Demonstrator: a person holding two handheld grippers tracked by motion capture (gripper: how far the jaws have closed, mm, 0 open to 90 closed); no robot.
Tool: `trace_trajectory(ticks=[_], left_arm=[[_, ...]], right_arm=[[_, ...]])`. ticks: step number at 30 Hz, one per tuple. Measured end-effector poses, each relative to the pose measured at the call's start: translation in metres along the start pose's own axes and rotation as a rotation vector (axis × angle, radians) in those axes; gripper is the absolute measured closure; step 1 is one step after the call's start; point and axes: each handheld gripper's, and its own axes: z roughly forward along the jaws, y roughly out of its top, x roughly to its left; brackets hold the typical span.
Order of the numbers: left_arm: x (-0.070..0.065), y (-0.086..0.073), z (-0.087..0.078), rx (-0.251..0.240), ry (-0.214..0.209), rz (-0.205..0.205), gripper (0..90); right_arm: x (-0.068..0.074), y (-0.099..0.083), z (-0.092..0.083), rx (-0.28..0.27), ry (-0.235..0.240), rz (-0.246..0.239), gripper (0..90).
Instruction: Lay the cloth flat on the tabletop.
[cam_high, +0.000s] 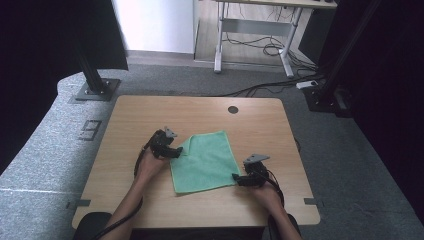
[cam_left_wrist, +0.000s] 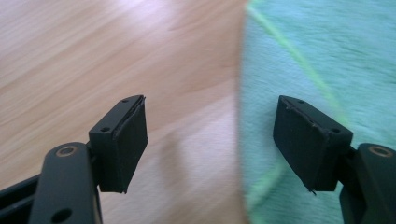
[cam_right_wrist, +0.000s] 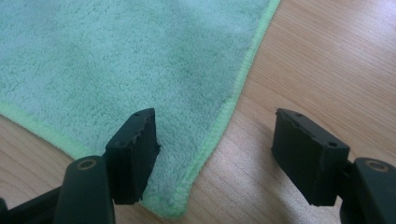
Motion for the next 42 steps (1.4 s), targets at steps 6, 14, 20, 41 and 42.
trace_trajectory(ticks=[6,14,20,41,42], left_arm=[[0.01,0.001,-0.005,-0.035,-0.051,-0.056,25.4],[-0.026,0.026,0.004,-0.06,-0.147,-0.01,19.8],[-0.03,0.028,0.026,0.022,-0.037,0.026,20.8],[0.022,-0.001,-0.013,-0.019,0.059,-0.062,20.4],[0.022,-0.001,-0.013,-0.019,0.059,-0.062,20.4]], right_arm=[[0.0,0.0,0.0,-0.003,0.0,0.0,30.6],[0.0,0.0,0.0,-0.004,0.001,-0.001,30.3],[-0.001,-0.001,0.0,-0.009,0.003,-0.001,30.3],[-0.001,0.0,0.001,-0.002,0.001,-0.001,28.5],[-0.001,0.0,0.001,-0.002,0.001,-0.001,28.5]])
